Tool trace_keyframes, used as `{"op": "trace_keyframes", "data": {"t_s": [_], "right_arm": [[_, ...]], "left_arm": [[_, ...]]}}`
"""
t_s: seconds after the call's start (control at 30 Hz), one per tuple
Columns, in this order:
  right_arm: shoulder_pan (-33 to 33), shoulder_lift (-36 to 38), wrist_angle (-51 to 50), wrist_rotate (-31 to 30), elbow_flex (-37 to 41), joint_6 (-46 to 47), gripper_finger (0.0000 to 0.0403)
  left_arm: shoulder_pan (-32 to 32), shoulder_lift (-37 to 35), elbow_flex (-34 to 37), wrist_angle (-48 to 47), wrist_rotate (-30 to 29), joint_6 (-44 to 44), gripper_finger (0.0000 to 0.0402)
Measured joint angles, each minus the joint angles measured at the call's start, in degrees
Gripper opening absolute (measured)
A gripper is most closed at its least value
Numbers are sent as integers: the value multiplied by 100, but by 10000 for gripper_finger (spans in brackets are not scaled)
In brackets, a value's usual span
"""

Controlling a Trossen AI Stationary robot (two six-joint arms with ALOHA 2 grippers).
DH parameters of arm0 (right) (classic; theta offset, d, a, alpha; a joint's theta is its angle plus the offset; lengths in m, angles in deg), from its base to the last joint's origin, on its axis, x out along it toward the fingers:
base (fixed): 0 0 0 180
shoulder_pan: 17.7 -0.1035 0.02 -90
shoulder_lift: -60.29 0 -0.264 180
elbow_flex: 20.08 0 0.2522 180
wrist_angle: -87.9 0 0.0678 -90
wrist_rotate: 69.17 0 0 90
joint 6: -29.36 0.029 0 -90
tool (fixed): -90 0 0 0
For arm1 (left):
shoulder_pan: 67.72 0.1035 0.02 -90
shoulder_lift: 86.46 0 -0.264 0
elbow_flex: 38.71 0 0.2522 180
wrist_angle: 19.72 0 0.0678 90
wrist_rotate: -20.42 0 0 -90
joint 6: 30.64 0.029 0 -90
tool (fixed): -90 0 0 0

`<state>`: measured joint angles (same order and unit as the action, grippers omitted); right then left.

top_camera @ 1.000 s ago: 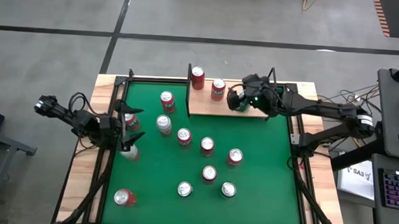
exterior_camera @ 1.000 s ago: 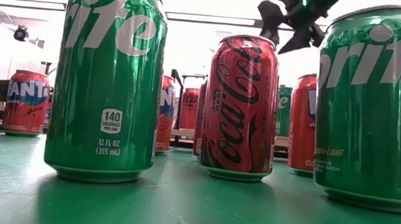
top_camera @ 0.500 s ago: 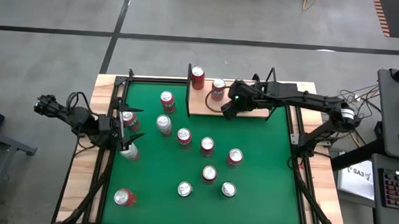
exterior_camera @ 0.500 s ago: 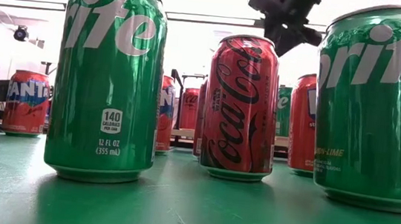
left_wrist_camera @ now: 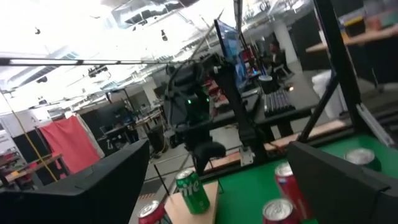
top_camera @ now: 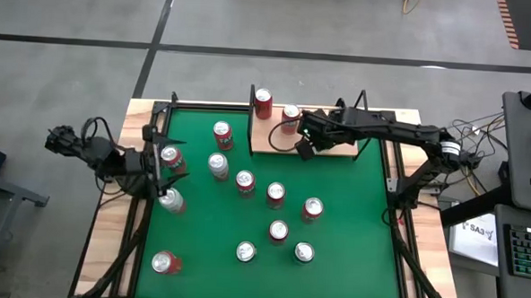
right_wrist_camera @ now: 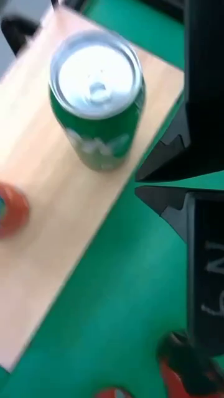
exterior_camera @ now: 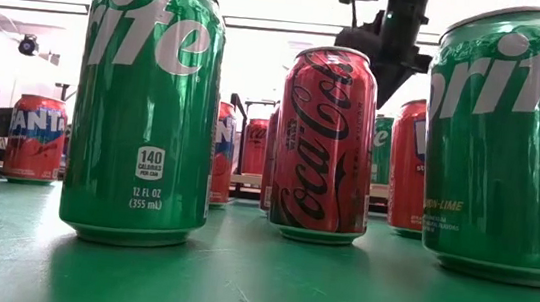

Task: Place canned beverage on shelf
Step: Put the green soda can on the shelf

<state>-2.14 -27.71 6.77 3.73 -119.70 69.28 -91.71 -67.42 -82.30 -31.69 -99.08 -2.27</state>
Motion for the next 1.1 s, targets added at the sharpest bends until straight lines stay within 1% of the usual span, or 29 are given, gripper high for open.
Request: {"op": "trace_keyframes", "data": {"t_s": [0.17,0.37,0.53,0.63,0.83,0.9,1.1], "right_arm": [[195,-21,-10,-250,13,0,13],[351,-21,-13,-257,27,-31,13],[388,-25,-71,-252,127,-51,13],[388,-25,-295,-265,169,-46,13],[399,-8,-759,-607,175,35,13],[399,29,-791,-700,177,61,13],[399,206,-775,-695,177,195,13]], "left_arm": [[-1,-19,-55,-221,-3,-160,366],[-1,-27,-55,-331,-5,-157,366],[-2,-65,-55,-326,-4,-158,366],[0,-92,-55,-321,-6,-161,366],[0,-121,-55,-312,-5,-167,366],[0,-119,-55,-313,-6,-167,366],[0,-119,-52,-313,-4,-167,366]]}}
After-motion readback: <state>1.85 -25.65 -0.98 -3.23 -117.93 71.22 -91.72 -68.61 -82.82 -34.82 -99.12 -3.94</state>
